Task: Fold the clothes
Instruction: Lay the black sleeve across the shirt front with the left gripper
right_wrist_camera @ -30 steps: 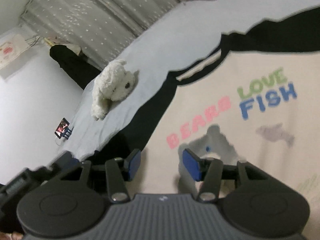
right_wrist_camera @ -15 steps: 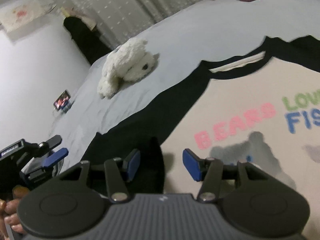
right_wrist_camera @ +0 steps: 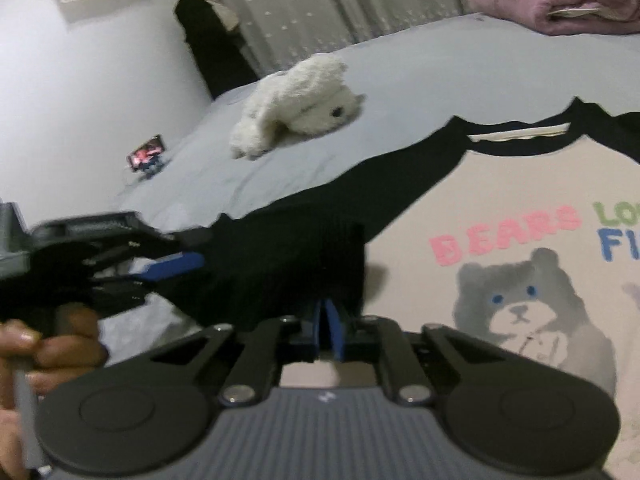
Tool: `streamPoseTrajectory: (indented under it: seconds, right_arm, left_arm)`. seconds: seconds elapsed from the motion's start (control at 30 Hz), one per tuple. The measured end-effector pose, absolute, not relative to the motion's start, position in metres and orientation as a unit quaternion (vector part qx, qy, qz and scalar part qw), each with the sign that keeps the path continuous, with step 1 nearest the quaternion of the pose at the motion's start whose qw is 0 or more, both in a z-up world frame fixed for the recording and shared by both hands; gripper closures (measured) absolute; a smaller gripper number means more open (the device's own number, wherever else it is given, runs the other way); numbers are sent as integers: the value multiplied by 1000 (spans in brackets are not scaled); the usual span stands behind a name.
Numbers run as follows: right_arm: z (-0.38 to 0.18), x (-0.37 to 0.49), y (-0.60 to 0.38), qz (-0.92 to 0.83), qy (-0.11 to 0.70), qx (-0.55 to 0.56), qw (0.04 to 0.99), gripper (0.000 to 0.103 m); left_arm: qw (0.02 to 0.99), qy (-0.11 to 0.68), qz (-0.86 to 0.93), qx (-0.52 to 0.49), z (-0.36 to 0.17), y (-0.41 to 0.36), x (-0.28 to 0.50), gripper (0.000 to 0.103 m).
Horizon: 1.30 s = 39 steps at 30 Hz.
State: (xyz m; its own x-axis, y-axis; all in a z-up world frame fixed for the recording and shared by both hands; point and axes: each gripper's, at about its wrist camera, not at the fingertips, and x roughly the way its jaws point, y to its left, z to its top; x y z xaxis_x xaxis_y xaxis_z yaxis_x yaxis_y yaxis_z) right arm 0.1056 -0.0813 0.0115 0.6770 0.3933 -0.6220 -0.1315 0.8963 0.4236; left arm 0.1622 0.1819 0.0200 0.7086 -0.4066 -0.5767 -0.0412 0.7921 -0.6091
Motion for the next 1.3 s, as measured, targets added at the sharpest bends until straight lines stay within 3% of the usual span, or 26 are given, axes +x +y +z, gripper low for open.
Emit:
streamPoseTrajectory:
  seconds: [0.07, 0.13, 0.23, 0.43, 0.63, 0.87, 1.1, 1.27, 1.3]
  right_arm:
    - [11, 109, -80, 139, 380, 173, 898, 75]
    - [6, 112, -77, 134, 387, 165, 897, 77]
    - [2, 110, -70, 134, 391, 149, 898, 96]
    - [20, 75, -74, 128, 362, 157, 910, 97]
    - [3, 68, -73, 118, 399, 167, 894, 96]
    - [17, 71, -89, 121, 396, 204, 887, 91]
    - [13, 104, -117, 89, 397, 261, 875, 71]
    - [20, 137, -116, 93, 382, 222, 892, 71]
    - [20, 142, -111, 97, 383, 204, 896, 77]
  left_arm:
    - [876, 367, -102, -298, 19, 181, 162, 76]
    - [877, 368, -98, -292, 18, 180, 162, 76]
    - [875, 376, -89, -292, 14, 181, 163, 76]
    - [868, 385, -79, -304, 4, 186, 167, 76]
    - [867, 386, -77, -306, 5, 188, 166, 76]
    - [866, 378, -69, -321, 13, 198, 165, 76]
    - [858, 390, -65, -328, 9, 202, 168, 76]
    - [860, 395, -66, -316, 9, 198, 169, 76]
    - [860, 395, -65, -317, 9, 198, 169, 76]
